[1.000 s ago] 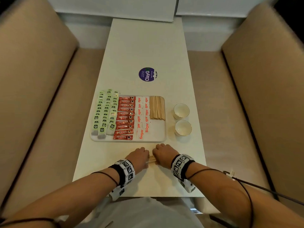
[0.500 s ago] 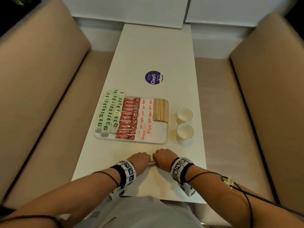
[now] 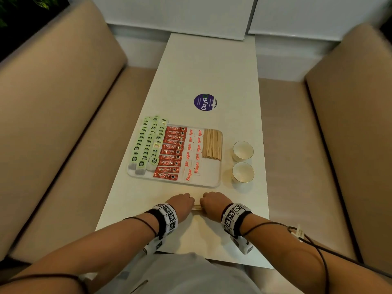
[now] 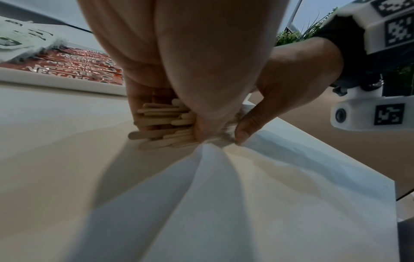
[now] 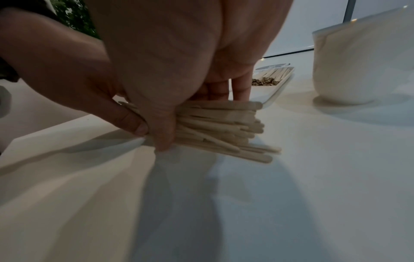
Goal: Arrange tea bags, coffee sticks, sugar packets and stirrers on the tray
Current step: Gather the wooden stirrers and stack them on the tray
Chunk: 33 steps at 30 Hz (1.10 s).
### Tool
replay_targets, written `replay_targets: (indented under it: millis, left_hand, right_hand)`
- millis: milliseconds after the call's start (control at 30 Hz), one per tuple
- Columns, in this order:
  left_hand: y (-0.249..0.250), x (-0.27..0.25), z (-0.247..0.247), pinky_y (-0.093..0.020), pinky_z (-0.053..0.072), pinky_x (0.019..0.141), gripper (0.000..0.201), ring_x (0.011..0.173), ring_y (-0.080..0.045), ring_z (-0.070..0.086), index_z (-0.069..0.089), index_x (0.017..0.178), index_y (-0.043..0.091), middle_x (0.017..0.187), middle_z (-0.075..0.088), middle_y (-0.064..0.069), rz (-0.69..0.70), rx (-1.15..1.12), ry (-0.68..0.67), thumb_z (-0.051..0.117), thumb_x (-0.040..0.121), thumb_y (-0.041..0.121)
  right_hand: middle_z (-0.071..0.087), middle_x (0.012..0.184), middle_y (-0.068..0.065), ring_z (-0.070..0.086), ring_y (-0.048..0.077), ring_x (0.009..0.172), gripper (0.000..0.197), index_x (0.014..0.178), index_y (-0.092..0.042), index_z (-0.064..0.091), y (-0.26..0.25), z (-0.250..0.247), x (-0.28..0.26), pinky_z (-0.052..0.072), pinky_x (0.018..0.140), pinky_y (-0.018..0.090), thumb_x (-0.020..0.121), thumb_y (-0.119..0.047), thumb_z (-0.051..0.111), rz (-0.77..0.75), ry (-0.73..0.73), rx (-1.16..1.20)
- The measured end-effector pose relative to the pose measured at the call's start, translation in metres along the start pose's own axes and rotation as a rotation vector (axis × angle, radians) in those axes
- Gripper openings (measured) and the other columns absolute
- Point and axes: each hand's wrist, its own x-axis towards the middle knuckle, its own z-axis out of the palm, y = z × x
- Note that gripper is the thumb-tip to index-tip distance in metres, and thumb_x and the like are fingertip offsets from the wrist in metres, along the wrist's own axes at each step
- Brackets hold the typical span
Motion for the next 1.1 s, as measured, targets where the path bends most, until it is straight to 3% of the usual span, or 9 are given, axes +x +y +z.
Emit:
replay_targets:
  millis: [167, 500, 700, 900, 1100]
  left_hand:
    - [0.003, -0.002, 0.000, -0.042, 0.047, 0.084, 0.025, 0.105, -0.034, 0.058, 0.056, 0.120, 0.006, 0.120, 0.054, -0.015, -0.026, -0.017, 0.012, 0.043, 0.100, 0.012]
    - [0.006, -0.004, -0.001, -0.039, 0.043, 0.078, 0.020, 0.103, -0.034, 0.058, 0.056, 0.117, 0.007, 0.117, 0.055, -0.016, -0.005, 0.001, 0.004, 0.049, 0.100, 0.012]
    - [0.009, -0.006, -0.006, -0.040, 0.045, 0.079, 0.022, 0.104, -0.034, 0.058, 0.054, 0.120, 0.005, 0.119, 0.054, -0.017, 0.011, 0.026, -0.017, 0.044, 0.102, 0.012]
    - [0.009, -0.010, -0.015, -0.040, 0.041, 0.075, 0.026, 0.102, -0.035, 0.060, 0.046, 0.125, 0.005, 0.119, 0.057, -0.017, 0.028, 0.057, -0.031, 0.042, 0.099, 0.007]
    - [0.006, -0.009, -0.045, -0.037, 0.041, 0.070, 0.019, 0.093, -0.032, 0.062, 0.051, 0.117, 0.011, 0.108, 0.063, -0.013, 0.045, 0.005, 0.029, 0.043, 0.100, 0.016]
  right_hand:
    - [0.066, 0.104, 0.012, 0.066, 0.033, 0.094, 0.026, 0.106, -0.006, 0.070, 0.002, -0.002, 0.003, 0.046, 0.073, 0.037, 0.100, -0.026, 0.054, 0.031, -0.038, 0.002]
    - [0.063, 0.112, 0.016, 0.062, 0.035, 0.102, 0.022, 0.113, -0.005, 0.063, -0.004, 0.003, -0.001, 0.047, 0.079, 0.039, 0.099, -0.018, 0.052, 0.043, -0.038, 0.025]
    - [0.061, 0.111, 0.015, 0.059, 0.034, 0.100, 0.028, 0.114, -0.006, 0.063, 0.004, 0.008, -0.007, 0.045, 0.079, 0.041, 0.101, -0.029, 0.054, -0.014, 0.026, 0.042]
    - [0.061, 0.113, 0.018, 0.060, 0.036, 0.100, 0.022, 0.118, -0.004, 0.053, 0.004, 0.010, -0.012, 0.038, 0.073, 0.039, 0.104, -0.015, 0.040, -0.003, 0.054, 0.066]
    - [0.067, 0.103, 0.016, 0.065, 0.035, 0.088, 0.024, 0.114, -0.008, 0.051, 0.013, -0.016, -0.016, 0.043, 0.069, 0.037, 0.106, -0.030, 0.043, 0.016, 0.052, 0.229]
